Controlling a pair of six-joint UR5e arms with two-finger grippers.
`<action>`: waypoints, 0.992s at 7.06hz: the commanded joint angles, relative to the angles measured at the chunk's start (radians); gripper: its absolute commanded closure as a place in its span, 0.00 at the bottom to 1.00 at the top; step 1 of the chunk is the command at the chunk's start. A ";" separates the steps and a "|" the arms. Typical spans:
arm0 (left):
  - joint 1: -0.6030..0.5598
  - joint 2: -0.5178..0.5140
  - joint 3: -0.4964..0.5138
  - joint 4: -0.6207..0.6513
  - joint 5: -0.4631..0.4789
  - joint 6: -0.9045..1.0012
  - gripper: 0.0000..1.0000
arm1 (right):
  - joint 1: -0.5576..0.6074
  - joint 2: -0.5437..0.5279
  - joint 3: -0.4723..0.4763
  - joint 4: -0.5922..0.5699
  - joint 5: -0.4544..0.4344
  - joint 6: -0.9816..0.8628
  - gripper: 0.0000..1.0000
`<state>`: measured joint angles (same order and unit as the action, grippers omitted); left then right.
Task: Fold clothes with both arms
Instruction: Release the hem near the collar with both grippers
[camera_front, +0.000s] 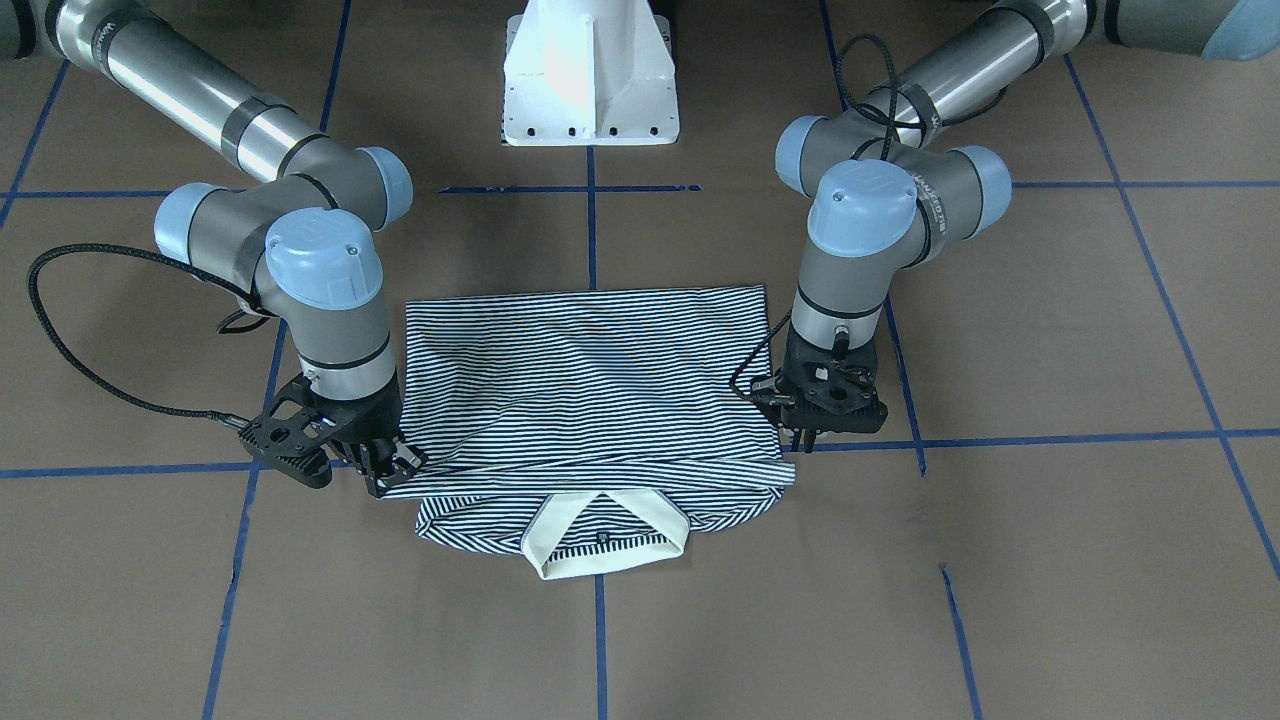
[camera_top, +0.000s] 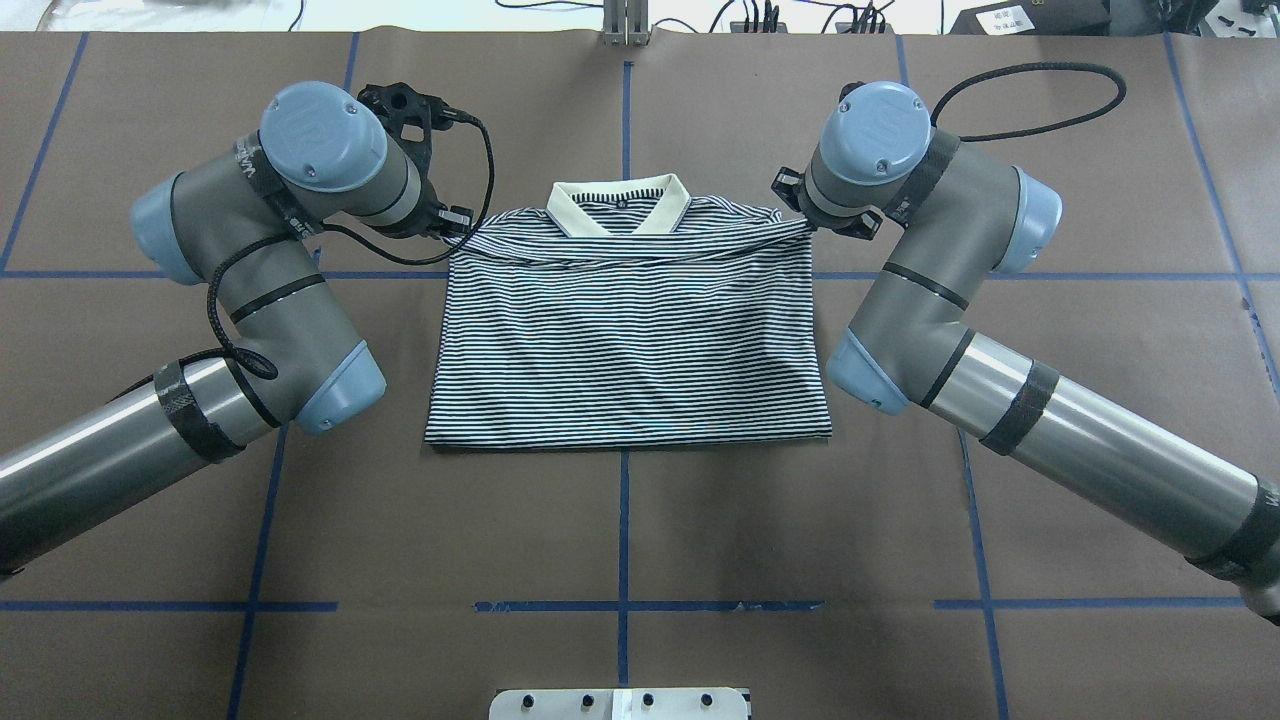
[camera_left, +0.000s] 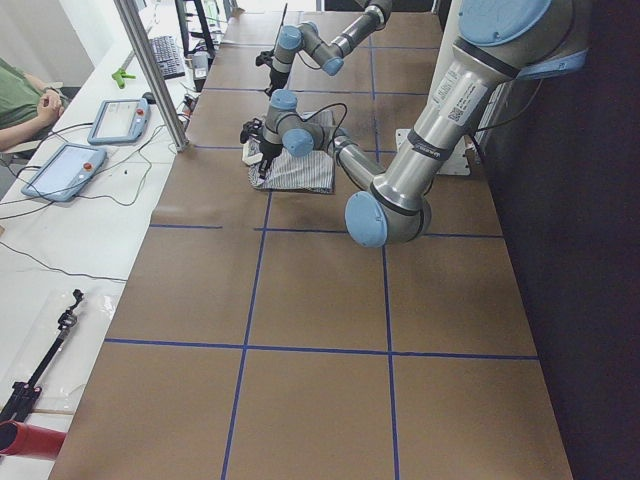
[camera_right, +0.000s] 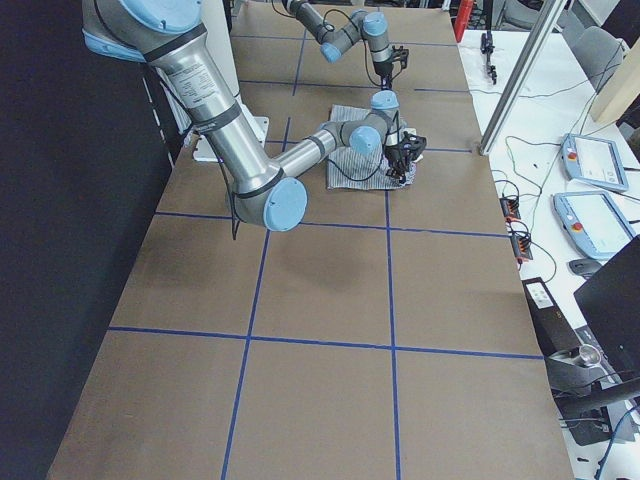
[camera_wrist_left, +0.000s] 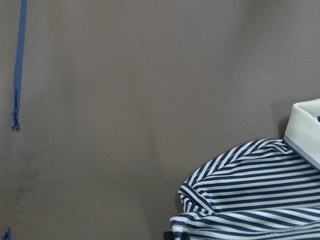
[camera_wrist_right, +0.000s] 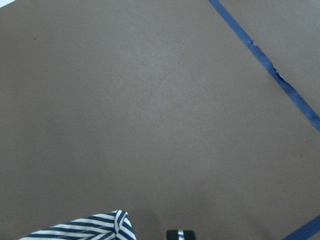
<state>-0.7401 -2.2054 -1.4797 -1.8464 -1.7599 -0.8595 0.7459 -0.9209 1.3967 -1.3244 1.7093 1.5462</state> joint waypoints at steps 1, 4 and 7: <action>-0.002 0.033 -0.014 -0.060 -0.007 0.054 0.00 | 0.018 -0.001 0.007 0.011 0.012 -0.123 0.00; 0.022 0.157 -0.221 -0.062 -0.025 0.039 0.00 | 0.113 -0.088 0.083 0.013 0.159 -0.355 0.00; 0.120 0.321 -0.289 -0.208 -0.067 -0.069 0.00 | 0.130 -0.139 0.151 0.013 0.207 -0.371 0.00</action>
<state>-0.6672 -1.9531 -1.7542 -1.9729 -1.8255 -0.8665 0.8714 -1.0409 1.5266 -1.3116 1.9068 1.1792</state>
